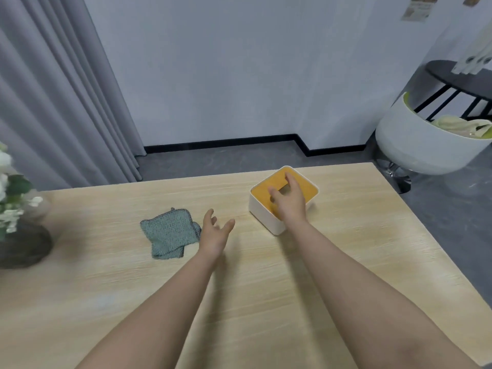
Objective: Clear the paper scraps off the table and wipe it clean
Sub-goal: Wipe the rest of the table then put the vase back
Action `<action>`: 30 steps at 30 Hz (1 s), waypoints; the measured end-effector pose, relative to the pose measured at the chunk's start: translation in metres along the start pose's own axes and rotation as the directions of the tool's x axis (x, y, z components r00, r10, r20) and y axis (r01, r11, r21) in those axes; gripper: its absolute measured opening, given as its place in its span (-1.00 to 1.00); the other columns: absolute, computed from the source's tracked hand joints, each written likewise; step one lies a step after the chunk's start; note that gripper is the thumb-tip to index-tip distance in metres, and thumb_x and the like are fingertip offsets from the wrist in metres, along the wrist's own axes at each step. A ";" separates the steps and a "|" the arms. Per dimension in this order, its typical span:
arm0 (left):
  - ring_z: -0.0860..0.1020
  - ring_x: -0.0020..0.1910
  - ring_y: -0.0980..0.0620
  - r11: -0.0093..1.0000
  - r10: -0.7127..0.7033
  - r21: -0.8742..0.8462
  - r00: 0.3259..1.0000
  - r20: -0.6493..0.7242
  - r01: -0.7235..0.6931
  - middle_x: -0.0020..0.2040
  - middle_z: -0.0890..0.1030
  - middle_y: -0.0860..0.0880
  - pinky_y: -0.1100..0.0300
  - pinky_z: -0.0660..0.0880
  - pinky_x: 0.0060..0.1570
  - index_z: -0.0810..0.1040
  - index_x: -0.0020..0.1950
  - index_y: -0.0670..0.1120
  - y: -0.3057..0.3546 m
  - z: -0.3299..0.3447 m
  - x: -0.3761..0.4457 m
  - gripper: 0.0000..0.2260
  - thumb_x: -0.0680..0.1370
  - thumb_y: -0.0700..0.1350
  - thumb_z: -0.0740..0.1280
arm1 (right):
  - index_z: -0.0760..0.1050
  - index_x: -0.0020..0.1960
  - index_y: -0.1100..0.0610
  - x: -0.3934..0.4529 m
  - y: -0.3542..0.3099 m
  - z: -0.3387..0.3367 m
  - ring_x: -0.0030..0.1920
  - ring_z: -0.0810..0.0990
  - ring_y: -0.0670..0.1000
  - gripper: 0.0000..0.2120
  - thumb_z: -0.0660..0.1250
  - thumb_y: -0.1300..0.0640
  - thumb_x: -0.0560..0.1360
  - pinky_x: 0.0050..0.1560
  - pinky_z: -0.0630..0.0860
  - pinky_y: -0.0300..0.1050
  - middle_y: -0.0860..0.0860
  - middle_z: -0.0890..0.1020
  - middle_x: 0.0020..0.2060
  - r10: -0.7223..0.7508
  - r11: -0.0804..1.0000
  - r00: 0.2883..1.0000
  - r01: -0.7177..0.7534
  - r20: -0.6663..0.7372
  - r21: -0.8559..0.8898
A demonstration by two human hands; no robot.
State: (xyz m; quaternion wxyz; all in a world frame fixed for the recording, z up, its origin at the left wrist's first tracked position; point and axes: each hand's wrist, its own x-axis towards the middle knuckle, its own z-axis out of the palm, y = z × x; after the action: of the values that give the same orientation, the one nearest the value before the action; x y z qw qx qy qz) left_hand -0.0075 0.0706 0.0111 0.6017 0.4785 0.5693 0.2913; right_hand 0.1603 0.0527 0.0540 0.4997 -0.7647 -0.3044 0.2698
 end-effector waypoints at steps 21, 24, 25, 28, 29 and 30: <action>0.41 0.31 -0.12 0.992 0.085 0.126 0.852 -0.517 -0.022 0.36 0.39 -0.22 0.08 0.33 0.27 0.28 0.43 -0.22 -0.115 -0.373 -0.042 -0.40 0.46 -0.19 0.43 | 0.24 0.45 0.14 -0.209 -0.053 0.344 0.35 0.38 0.08 -0.30 0.46 0.01 0.41 0.32 0.33 -0.09 0.08 0.38 0.39 -0.164 0.964 0.759 0.259 0.630 -0.062; 0.36 0.36 -0.12 0.986 0.136 0.150 0.850 -0.510 -0.068 0.40 0.34 -0.21 0.15 0.31 0.23 0.19 0.47 -0.22 -0.112 -0.405 -0.026 -0.33 0.45 -0.20 0.44 | 0.22 0.46 0.15 -0.217 -0.064 0.381 0.38 0.35 0.09 -0.23 0.49 -0.02 0.37 0.32 0.31 -0.11 0.09 0.35 0.40 -0.173 0.964 0.753 0.262 0.635 -0.048; 0.34 0.37 -0.12 0.982 0.163 0.163 0.850 -0.501 -0.092 0.42 0.31 -0.20 0.18 0.30 0.21 0.15 0.49 -0.21 -0.111 -0.415 -0.019 -0.29 0.44 -0.19 0.45 | 0.21 0.46 0.14 -0.219 -0.069 0.393 0.39 0.33 0.09 -0.21 0.50 -0.02 0.36 0.32 0.30 -0.12 0.10 0.34 0.41 -0.176 0.967 0.758 0.253 0.628 -0.036; 0.29 0.41 -0.15 0.972 0.201 0.206 0.861 -0.468 -0.115 0.45 0.25 -0.22 0.08 0.30 0.31 0.04 0.52 -0.15 -0.106 -0.437 0.006 -0.14 0.40 -0.10 0.50 | 0.14 0.49 0.12 -0.218 -0.081 0.424 0.41 0.30 0.08 -0.10 0.54 -0.03 0.31 0.35 0.29 -0.10 0.10 0.31 0.42 -0.195 0.968 0.772 0.252 0.605 -0.009; 0.28 0.41 -0.16 0.970 0.203 0.216 0.864 -0.461 -0.113 0.45 0.25 -0.23 0.03 0.30 0.34 0.01 0.53 -0.13 -0.105 -0.443 0.014 -0.11 0.38 -0.06 0.51 | 0.13 0.49 0.12 -0.217 -0.085 0.432 0.40 0.32 0.08 -0.08 0.55 -0.02 0.29 0.35 0.30 -0.09 0.09 0.33 0.41 -0.203 0.969 0.773 0.246 0.600 0.011; 0.27 0.42 -0.16 0.969 0.206 0.219 0.871 -0.446 -0.117 0.45 0.25 -0.21 0.02 0.29 0.35 0.00 0.53 -0.11 -0.103 -0.447 0.021 -0.08 0.37 -0.05 0.52 | 0.14 0.48 0.11 -0.216 -0.088 0.441 0.37 0.36 0.08 -0.08 0.57 0.01 0.28 0.34 0.33 -0.08 0.08 0.38 0.38 -0.211 0.971 0.773 0.234 0.598 0.040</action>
State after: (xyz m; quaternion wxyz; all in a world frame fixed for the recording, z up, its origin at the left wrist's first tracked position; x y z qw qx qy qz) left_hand -0.4545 0.1599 -0.0434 0.3738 0.4944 0.6794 0.3928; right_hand -0.3182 0.1862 0.0022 0.3925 -0.6081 -0.5392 0.4306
